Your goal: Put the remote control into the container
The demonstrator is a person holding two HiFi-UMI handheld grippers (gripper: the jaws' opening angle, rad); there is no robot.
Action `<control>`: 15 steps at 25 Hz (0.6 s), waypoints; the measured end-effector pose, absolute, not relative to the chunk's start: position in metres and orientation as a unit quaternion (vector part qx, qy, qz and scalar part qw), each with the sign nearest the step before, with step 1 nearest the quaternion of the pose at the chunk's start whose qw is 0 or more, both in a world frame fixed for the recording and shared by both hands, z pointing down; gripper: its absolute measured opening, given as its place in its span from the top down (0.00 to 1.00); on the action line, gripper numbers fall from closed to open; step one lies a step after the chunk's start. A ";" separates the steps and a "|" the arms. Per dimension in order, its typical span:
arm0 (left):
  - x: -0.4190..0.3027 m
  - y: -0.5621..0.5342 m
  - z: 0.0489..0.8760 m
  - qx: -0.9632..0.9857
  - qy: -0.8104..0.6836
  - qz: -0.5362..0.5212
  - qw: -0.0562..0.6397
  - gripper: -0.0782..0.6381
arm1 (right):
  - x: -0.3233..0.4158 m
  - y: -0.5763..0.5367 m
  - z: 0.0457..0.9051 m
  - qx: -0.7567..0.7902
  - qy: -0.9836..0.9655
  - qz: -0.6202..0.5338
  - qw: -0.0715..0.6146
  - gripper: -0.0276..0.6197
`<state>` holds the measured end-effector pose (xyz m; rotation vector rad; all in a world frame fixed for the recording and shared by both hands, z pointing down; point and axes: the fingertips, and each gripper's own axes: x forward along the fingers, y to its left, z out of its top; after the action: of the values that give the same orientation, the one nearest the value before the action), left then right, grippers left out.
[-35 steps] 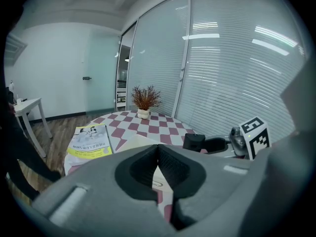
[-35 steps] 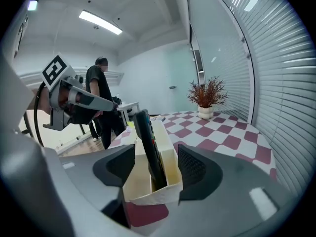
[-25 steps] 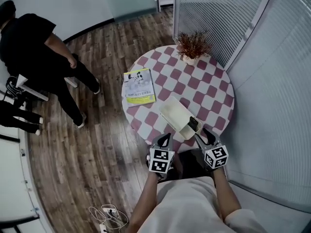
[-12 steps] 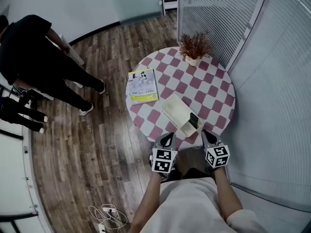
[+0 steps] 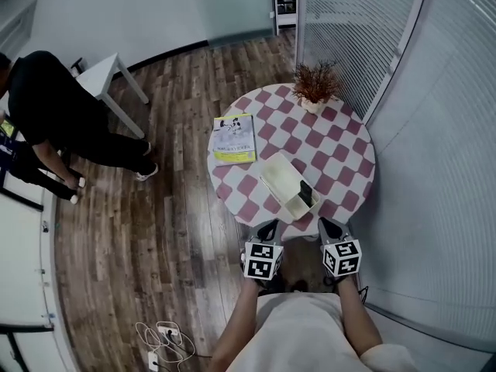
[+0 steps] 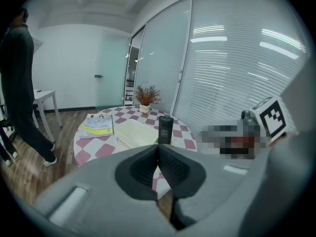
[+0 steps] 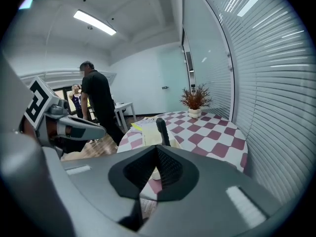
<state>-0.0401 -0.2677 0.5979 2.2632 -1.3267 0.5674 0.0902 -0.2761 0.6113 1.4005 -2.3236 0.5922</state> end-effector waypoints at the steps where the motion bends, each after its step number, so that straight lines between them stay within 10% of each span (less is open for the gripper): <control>1: -0.038 -0.264 0.599 0.820 -0.483 0.208 0.227 0.88 | 0.091 -0.273 0.611 0.496 -0.822 0.210 0.183 0.95; 15: -0.026 -0.227 0.602 0.813 -0.489 0.228 0.218 0.88 | 0.111 -0.236 0.609 0.515 -0.810 0.219 0.177 0.95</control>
<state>-0.0255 -0.2273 0.6021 2.2521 -1.3538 0.6313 0.1108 -0.2356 0.6095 1.4576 -2.2921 0.6192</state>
